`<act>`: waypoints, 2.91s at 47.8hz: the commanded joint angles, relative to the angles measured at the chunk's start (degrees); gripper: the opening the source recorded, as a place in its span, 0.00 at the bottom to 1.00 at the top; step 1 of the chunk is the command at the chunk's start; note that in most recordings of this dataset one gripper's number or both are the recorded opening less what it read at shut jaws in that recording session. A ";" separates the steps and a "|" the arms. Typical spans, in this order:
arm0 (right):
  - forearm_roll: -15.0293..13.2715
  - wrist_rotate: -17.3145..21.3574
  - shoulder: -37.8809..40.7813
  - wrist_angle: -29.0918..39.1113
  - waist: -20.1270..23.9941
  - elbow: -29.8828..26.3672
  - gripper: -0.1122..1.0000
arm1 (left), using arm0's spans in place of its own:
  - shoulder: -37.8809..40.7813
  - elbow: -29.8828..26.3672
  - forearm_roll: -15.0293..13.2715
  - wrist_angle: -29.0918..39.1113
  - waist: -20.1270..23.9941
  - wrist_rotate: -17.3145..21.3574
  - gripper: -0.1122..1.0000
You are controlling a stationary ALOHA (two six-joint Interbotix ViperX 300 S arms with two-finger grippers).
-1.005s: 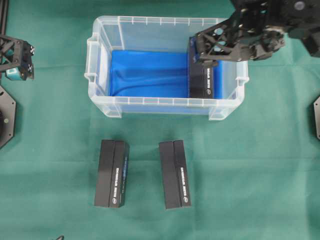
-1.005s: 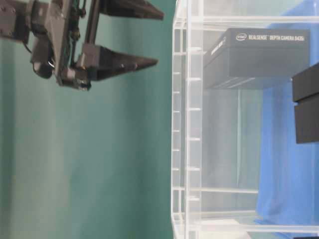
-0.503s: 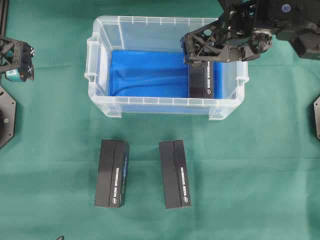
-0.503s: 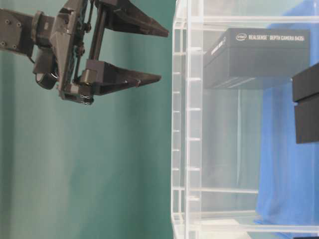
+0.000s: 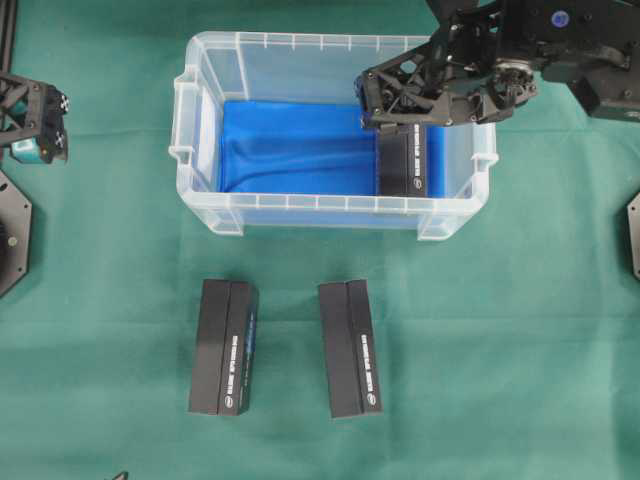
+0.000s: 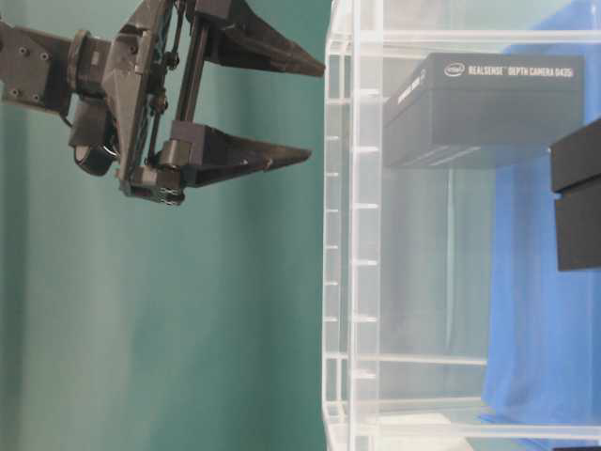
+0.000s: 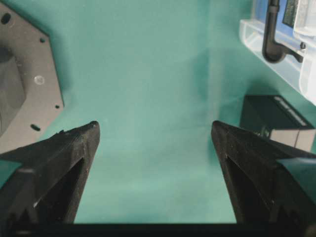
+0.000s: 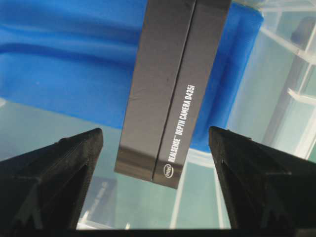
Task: Take out the box from the case.
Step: 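Lower the open right gripper around the right black box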
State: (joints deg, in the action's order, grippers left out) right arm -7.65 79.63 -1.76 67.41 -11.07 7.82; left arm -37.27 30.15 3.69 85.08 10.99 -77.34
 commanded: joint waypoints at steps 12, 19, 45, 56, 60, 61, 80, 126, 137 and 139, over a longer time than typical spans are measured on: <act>0.09 -0.18 -0.18 -0.09 0.09 -1.93 0.88 | -0.18 -0.53 0.09 -0.18 -0.09 0.09 0.93; 0.00 -0.18 -0.09 -0.09 0.09 -1.93 0.88 | -0.18 -0.53 0.09 -0.18 -0.09 0.09 0.93; 0.00 -0.18 0.00 0.00 0.09 -1.85 0.88 | -0.26 -0.44 0.09 -0.18 -0.09 0.09 0.93; 0.00 -0.18 0.09 -0.09 0.09 -1.93 0.88 | -0.26 -0.44 0.09 -0.18 -0.09 0.09 0.93; 0.00 -0.18 0.26 0.00 0.09 -1.93 0.88 | -0.26 -0.44 0.09 -0.18 -0.09 0.09 0.93; 0.00 -0.18 0.35 0.00 0.09 -1.93 0.88 | -0.26 -0.44 0.09 -0.18 -0.09 0.09 0.93; -0.26 -0.18 2.37 -0.09 0.18 -1.49 0.88 | -0.26 -0.44 0.09 -0.88 -0.09 0.00 0.93; -0.62 -0.18 6.33 -5.27 -1.85 2.64 0.88 | -0.26 -0.44 0.09 -2.02 -0.09 0.18 0.93; -0.62 -0.18 7.47 -7.12 -2.20 2.72 0.88 | -0.26 -0.44 0.09 -1.93 -0.09 0.18 0.93; -0.62 -0.18 7.82 -7.29 -2.29 2.72 0.88 | -0.26 -0.35 0.09 -1.93 -0.09 0.18 0.93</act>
State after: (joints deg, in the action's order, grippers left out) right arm -8.09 79.63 6.42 60.73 -13.10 11.07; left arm -37.44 30.32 3.69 83.32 10.99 -77.26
